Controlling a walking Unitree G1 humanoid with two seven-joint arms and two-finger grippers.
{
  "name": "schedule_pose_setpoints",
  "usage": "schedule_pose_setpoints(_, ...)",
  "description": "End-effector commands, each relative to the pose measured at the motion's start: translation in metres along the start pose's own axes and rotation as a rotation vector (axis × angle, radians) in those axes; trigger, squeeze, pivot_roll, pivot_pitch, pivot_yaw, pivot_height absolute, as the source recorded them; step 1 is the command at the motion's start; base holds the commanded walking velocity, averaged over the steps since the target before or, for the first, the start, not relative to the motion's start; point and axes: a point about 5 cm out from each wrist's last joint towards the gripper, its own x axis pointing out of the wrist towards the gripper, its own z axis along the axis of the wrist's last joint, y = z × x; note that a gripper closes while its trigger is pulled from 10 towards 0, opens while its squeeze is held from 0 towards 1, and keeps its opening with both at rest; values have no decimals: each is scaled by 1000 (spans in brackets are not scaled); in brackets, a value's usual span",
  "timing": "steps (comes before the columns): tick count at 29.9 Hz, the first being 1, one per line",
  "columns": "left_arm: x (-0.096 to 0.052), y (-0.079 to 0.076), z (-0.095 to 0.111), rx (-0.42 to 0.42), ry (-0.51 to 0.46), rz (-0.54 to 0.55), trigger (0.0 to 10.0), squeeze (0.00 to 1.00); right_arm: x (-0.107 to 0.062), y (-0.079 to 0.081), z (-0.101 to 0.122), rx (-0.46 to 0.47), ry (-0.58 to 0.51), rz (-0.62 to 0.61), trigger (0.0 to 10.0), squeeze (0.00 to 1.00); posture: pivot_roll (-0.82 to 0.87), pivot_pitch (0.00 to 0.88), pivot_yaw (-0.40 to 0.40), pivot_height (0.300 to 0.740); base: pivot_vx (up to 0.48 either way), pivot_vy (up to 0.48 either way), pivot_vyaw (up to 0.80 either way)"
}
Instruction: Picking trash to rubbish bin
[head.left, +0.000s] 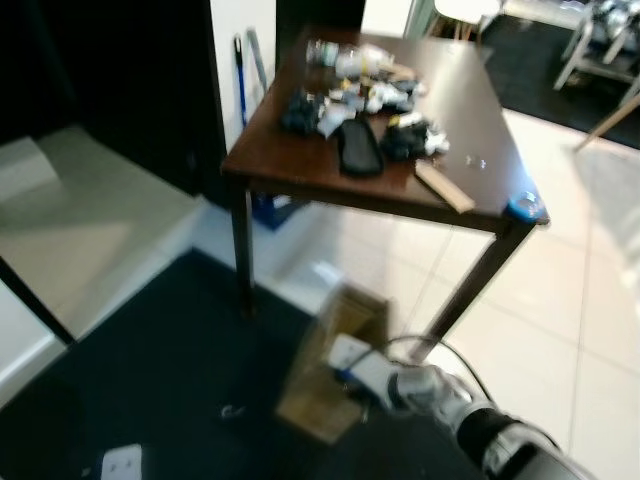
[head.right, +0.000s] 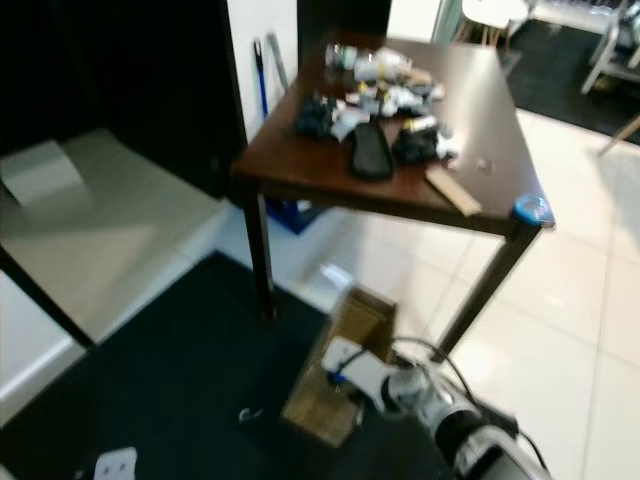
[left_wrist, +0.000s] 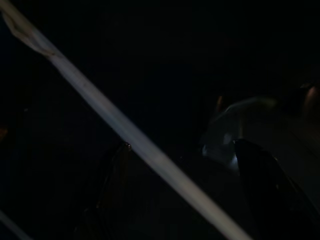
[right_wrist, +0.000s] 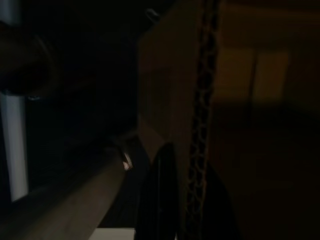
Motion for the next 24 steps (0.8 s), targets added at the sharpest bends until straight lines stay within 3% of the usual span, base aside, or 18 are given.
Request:
schedule_pose_setpoints(1, -2, 1, -10, 11, 36, 3, 10000, 0, -3, -1, -24, 108, 42, -89, 10000, 0, 129, 87, -45, 740, -262, 0, 0)
schedule_pose_setpoints(2, -2, 1, -10, 11, 36, 3, 10000, 0, -3, -1, -24, 108, 42, -89, 10000, 0, 129, 87, -45, 740, -262, 0, 0)
schedule_pose_setpoints(3, -2, 2, -11, 16, 39, 3, 10000, 0, -7, 0, -43, 204, 80, -162, 10000, 0, 129, 88, -45, 740, -262, 0, 0)
schedule_pose_setpoints(4, -2, 2, -11, 16, 39, 3, 10000, 0, -7, 0, -43, 204, 80, -162, 10000, 0, 129, 88, -45, 740, -262, 0, 0)
schedule_pose_setpoints(5, -2, 3, -12, 44, 48, 4, 10000, 0, -15, 3, -71, 316, 151, -259, 10000, 0, 123, 85, -41, 740, 0, 0, 0)
schedule_pose_setpoints(7, -2, 3, -12, 44, 48, 4, 10000, 0, -15, 3, -71, 316, 151, -259, 10000, 0, 123, 85, -41, 740, 0, 0, 0)
schedule_pose_setpoints(8, -3, 4, -13, 67, 57, 3, 10000, 0, -22, 8, -94, 406, 214, -334, 10000, 0, 123, 84, -40, 740, 0, 0, 0)
schedule_pose_setpoints(10, -3, 4, -13, 67, 57, 3, 10000, 0, -22, 8, -94, 406, 214, -334, 10000, 0, 123, 84, -40, 740, 0, 0, 0)
schedule_pose_setpoints(11, -3, 4, -14, 84, 63, 2, 10000, 0, -28, 13, -110, 459, 266, -381, 10000, 0, 119, 83, -39, 740, 0, 0, 0)
schedule_pose_setpoints(14, -3, 4, -15, 94, 68, -1, 10000, 0, -33, 21, -126, 472, 333, -406, 10000, 0, 116, 84, -40, 740, 0, 0, 0)
schedule_pose_setpoints(16, -3, 2, -16, 99, 71, -6, 10000, 0, -37, 32, -140, 428, 409, -406, 10000, 0, 118, 85, -43, 740, 0, 0, 0)
schedule_pose_setpoints(24, -3, 0, -18, 103, 77, -11, 10000, 0, -41, 39, -149, 431, 456, -421, 10000, 0, 117, 84, -48, 740, 0, 0, -125)
